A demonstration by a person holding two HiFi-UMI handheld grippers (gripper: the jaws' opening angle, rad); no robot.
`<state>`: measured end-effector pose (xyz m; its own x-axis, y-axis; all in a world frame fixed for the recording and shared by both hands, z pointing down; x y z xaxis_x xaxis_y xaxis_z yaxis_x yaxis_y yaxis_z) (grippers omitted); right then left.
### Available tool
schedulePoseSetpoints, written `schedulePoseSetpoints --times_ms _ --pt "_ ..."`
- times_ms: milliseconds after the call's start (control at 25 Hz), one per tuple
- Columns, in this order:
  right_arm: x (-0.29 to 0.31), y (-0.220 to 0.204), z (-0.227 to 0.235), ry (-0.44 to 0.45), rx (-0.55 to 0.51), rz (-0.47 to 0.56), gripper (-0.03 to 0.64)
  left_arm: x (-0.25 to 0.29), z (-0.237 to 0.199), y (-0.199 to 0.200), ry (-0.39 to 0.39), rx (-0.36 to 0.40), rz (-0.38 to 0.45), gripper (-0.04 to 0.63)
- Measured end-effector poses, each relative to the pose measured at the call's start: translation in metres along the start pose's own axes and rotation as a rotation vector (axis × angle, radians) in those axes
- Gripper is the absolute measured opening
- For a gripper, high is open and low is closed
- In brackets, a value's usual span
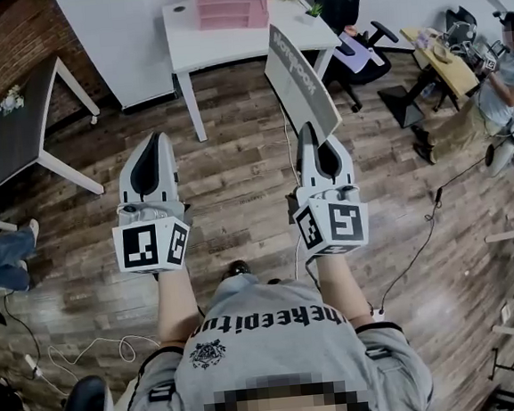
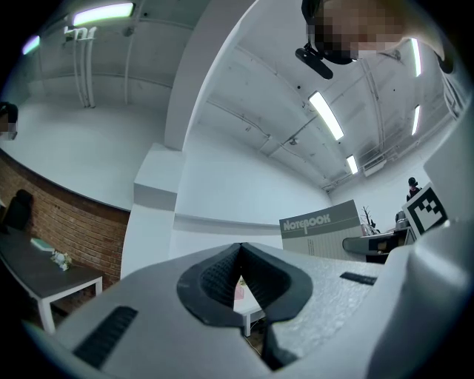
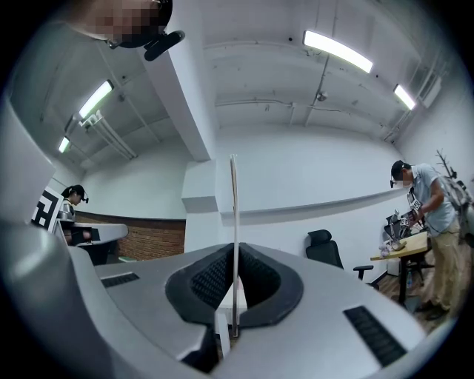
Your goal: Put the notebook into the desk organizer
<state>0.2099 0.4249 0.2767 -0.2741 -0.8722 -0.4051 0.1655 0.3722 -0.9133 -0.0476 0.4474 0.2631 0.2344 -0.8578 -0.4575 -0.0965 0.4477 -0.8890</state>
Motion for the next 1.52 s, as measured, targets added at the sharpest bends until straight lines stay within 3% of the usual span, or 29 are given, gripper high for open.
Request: schedulePoseSetpoints --times_ms 360,680,800,1520 --pt "0.015 -0.018 -0.018 -0.019 -0.014 0.005 0.009 0.010 -0.031 -0.013 -0.026 0.001 0.004 0.003" --pt "0.044 -0.036 -0.019 -0.038 0.004 -0.008 0.009 0.034 -0.052 -0.026 -0.035 -0.064 0.026 0.003" --pt "0.062 -0.047 -0.017 -0.036 0.008 -0.011 0.009 0.047 -0.062 -0.036 -0.035 -0.027 0.025 0.003" --pt "0.247 -0.106 0.031 0.032 0.017 -0.001 0.009 0.210 -0.117 -0.101 0.005 0.004 0.027 0.003"
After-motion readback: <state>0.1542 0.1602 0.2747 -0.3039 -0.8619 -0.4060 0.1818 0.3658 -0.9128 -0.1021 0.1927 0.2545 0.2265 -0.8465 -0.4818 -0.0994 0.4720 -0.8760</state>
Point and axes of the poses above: the fingertips, and each gripper's own axes: x forward along the fingers, z to its right, y out of its top, the point moved 5 cm from there along -x, backward along the fingers, and after that the axes turned 13 degrees about z, right-handed, at the moved point
